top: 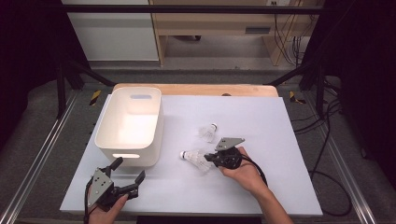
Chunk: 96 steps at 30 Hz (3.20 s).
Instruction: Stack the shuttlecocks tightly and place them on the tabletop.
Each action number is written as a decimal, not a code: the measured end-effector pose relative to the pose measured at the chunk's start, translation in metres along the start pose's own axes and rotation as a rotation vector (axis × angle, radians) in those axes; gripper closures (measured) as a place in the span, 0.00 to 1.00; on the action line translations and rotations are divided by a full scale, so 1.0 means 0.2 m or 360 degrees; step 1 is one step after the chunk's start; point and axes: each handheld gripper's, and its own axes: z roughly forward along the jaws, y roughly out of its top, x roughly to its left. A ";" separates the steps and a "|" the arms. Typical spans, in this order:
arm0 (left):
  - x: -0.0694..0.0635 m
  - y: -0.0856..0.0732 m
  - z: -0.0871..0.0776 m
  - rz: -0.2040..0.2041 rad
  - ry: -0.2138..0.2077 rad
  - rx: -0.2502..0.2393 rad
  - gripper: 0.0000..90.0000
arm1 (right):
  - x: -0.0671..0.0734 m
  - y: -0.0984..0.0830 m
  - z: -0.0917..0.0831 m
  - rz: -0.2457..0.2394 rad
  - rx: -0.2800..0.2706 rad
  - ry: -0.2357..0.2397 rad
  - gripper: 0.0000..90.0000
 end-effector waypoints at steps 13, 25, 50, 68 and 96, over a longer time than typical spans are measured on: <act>-0.01 0.00 0.00 0.0014 -0.0007 0.0004 0.09 | 0.00 0.05 0.07 -0.0046 0.0045 -0.0053 0.99; -0.01 0.00 0.00 0.0022 -0.0013 0.0005 0.09 | 0.01 0.07 0.09 -0.0062 0.0093 -0.0123 0.84; 0.01 0.00 -0.02 0.0019 0.0011 -0.0011 0.09 | 0.01 0.04 0.01 0.0028 0.0119 -0.0237 0.49; 0.01 0.00 -0.02 0.0010 0.0017 -0.0025 0.07 | -0.05 0.02 -0.13 0.0182 -0.0003 -0.0317 0.24; 0.01 0.01 -0.02 0.0010 0.0019 -0.0033 0.07 | -0.14 0.22 -0.05 0.0316 -0.0081 -0.0524 0.12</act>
